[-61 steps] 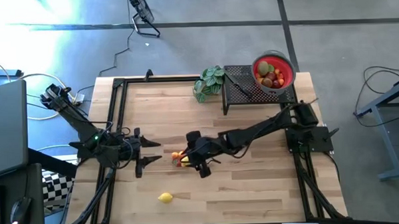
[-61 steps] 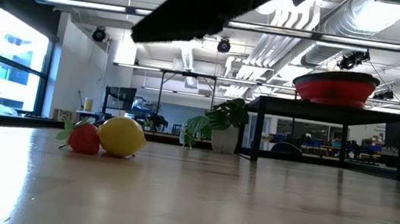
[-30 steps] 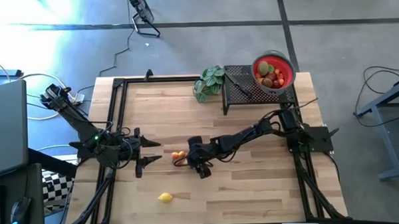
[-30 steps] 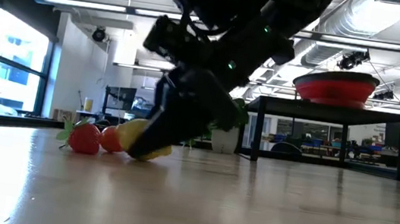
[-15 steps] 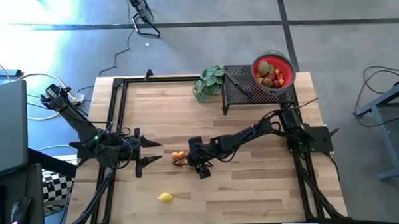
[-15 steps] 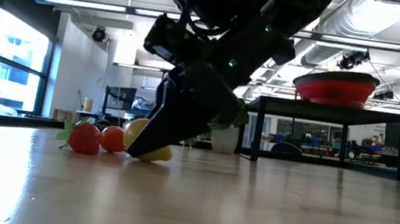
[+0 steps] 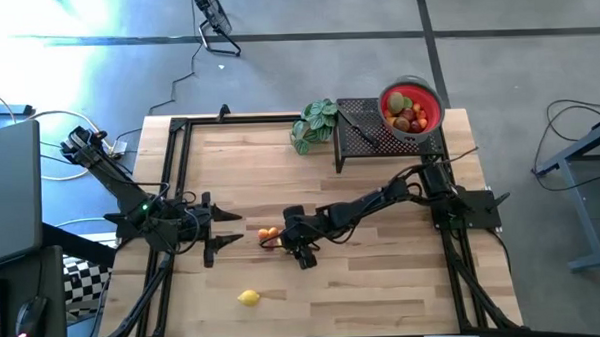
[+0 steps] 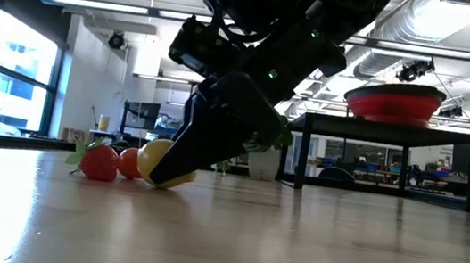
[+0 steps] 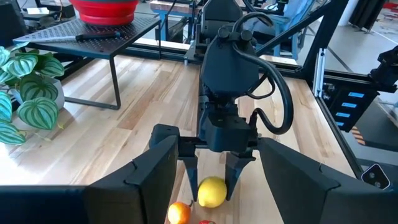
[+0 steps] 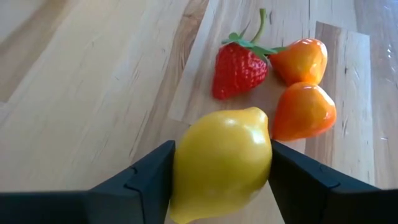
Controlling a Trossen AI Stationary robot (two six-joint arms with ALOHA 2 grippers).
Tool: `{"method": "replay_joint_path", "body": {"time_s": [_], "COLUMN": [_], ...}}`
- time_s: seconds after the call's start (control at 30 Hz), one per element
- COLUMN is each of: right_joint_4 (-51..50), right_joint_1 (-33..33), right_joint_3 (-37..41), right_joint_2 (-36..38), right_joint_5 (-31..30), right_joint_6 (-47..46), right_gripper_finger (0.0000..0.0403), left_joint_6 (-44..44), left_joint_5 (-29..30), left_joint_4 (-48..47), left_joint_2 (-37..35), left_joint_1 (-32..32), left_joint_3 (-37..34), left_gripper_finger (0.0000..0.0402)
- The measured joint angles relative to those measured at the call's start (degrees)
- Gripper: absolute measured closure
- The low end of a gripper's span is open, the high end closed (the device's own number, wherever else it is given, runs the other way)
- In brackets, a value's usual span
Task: Pick & Place Fruit
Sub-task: Put the yellow lemon into the red strainer bowl
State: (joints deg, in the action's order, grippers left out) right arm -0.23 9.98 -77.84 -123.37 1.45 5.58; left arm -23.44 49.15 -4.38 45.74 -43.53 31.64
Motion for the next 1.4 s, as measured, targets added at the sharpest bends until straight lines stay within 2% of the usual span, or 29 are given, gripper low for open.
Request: {"method": "replay_joint_path", "body": {"time_s": [0.23,0.4,0.63,0.93,1.2,1.4], "right_joint_4": [0.00,-0.01,-1.34,-9.39,-17.25,-23.67], "right_joint_1": [0.00,0.00,-0.02,-0.16,-2.11,-4.69], "right_joint_3": [0.00,0.00,0.00,0.02,0.00,0.00], "right_joint_2": [-0.02,0.32,3.68,12.89,23.19,30.80], "right_joint_5": [0.00,-0.08,-1.55,-7.28,-7.70,-12.94], "right_joint_6": [-0.02,0.00,0.00,-1.30,-4.89,-9.01], "right_gripper_finger": [0.0177,0.0188,0.0184,0.0186,0.0190,0.0189], "left_joint_6": [0.00,0.00,0.00,0.16,0.63,0.46], "left_joint_5": [0.00,0.02,0.00,-0.09,-0.08,-0.07], "left_joint_4": [0.02,0.02,0.00,0.05,0.04,0.37], "left_joint_2": [0.00,0.00,0.00,0.00,0.01,-0.16], "left_joint_1": [0.00,0.00,0.00,-0.01,-0.01,-0.02], "left_joint_3": [0.00,0.00,0.00,0.00,0.00,0.04], "left_gripper_finger": [0.0179,0.0179,0.0179,0.0179,0.0179,0.0179]}}
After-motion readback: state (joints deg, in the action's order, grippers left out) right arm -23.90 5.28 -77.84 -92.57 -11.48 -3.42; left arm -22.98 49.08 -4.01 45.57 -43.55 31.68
